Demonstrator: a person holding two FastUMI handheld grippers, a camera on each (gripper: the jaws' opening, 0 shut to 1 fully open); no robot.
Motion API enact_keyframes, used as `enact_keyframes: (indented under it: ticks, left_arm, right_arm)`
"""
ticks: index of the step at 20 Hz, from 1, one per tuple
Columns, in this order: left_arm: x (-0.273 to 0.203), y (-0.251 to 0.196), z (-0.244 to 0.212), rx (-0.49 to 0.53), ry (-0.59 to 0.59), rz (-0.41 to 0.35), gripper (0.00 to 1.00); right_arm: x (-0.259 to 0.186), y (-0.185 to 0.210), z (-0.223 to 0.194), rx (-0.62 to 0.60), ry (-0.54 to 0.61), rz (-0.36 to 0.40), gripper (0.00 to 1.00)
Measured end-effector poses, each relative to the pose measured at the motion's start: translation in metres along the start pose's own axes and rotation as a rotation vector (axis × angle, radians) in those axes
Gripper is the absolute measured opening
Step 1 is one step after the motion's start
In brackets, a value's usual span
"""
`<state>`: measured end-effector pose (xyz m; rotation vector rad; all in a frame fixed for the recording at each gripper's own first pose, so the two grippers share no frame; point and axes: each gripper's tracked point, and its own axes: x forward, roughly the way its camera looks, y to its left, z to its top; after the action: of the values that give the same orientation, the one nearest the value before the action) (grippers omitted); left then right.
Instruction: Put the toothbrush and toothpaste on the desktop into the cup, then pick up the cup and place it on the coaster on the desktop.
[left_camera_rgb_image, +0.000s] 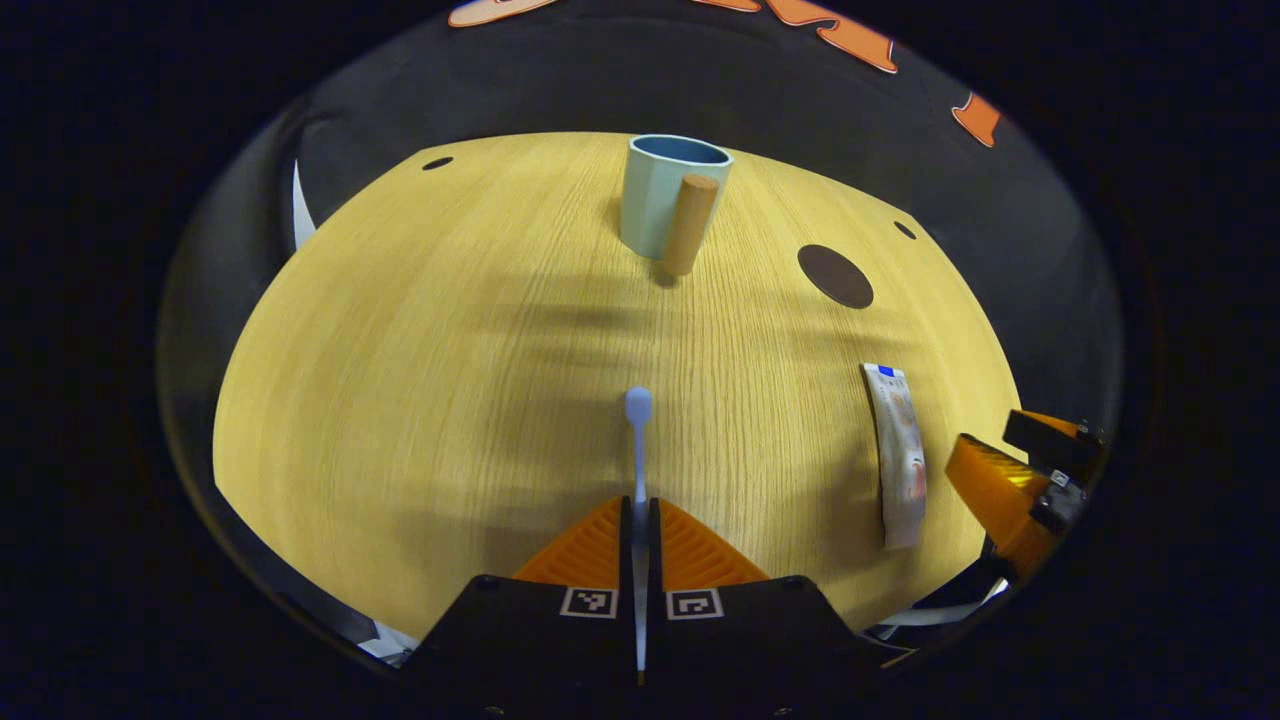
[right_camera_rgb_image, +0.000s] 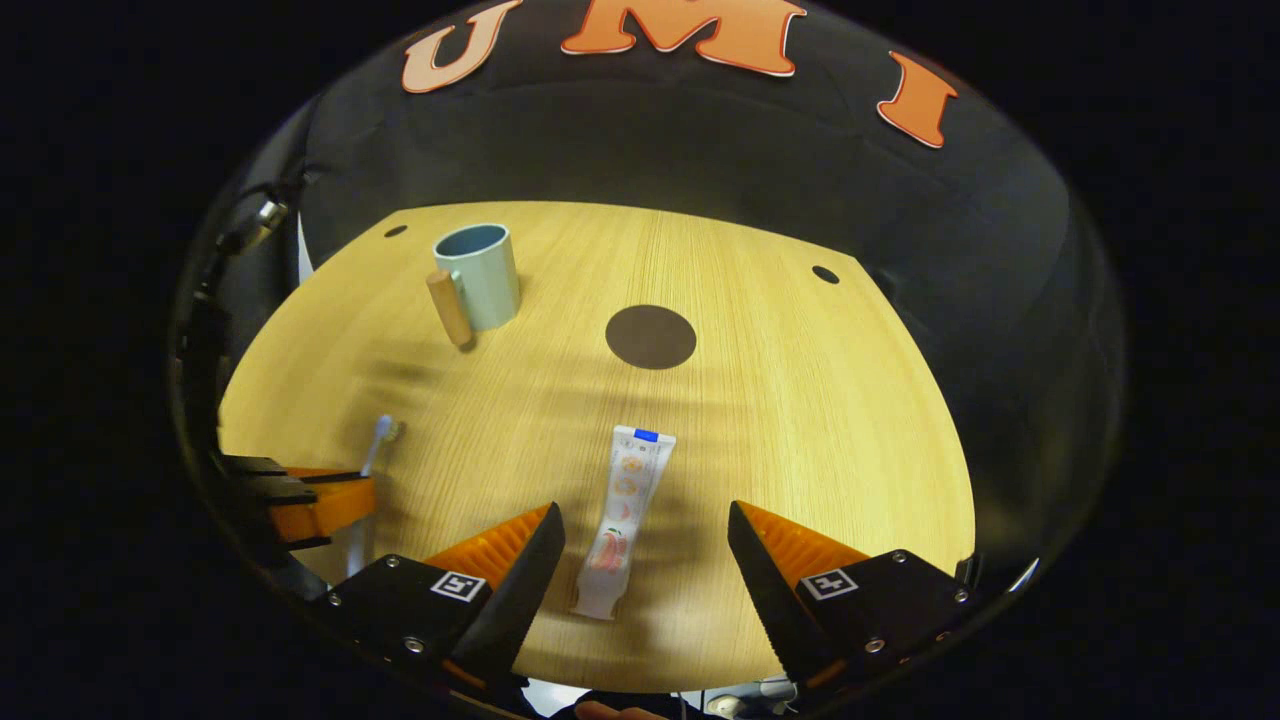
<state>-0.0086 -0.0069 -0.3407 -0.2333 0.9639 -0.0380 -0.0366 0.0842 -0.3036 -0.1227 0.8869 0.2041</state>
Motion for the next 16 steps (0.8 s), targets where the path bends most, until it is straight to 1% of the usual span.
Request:
enact_keyframes:
  ticks: [5, 7, 9, 10, 11, 12, 13, 15, 16]
  left_arm:
    - [-0.03, 0.018, 0.02, 0.016, -0.078, 0.034, 0.03]
    - [-0.042, 0.025, 0.03, 0.011, -0.114, 0.045, 0.03]
    - [-0.051, 0.029, 0.038, 0.015, -0.15, 0.057, 0.03]
    - [-0.056, 0.032, 0.042, 0.017, -0.168, 0.068, 0.04]
    - [-0.059, 0.036, 0.046, 0.019, -0.184, 0.079, 0.03]
    - [-0.063, 0.038, 0.05, 0.016, -0.2, 0.085, 0.03]
    - [-0.068, 0.037, 0.054, 0.012, -0.216, 0.078, 0.03]
    - [-0.075, 0.036, 0.065, 0.015, -0.258, 0.078, 0.04]
    - [-0.08, 0.038, 0.073, 0.027, -0.283, 0.088, 0.03]
  right_arm:
    - [0.029, 0.014, -0.025, 0.027, 0.121, 0.012, 0.97]
    - [0.035, 0.018, -0.03, 0.022, 0.149, 0.017, 0.95]
    - [0.039, 0.023, -0.032, 0.025, 0.167, 0.03, 0.9]
    - [0.04, 0.026, -0.031, 0.024, 0.17, 0.042, 0.85]
    - [0.041, 0.027, -0.029, 0.021, 0.169, 0.046, 0.82]
    - [0.042, 0.028, -0.029, 0.021, 0.169, 0.049, 0.75]
    - [0.042, 0.029, -0.029, 0.028, 0.175, 0.055, 0.73]
    - [0.044, 0.026, -0.034, 0.039, 0.193, 0.047, 0.64]
    - [0.044, 0.025, -0.037, 0.044, 0.203, 0.045, 0.54]
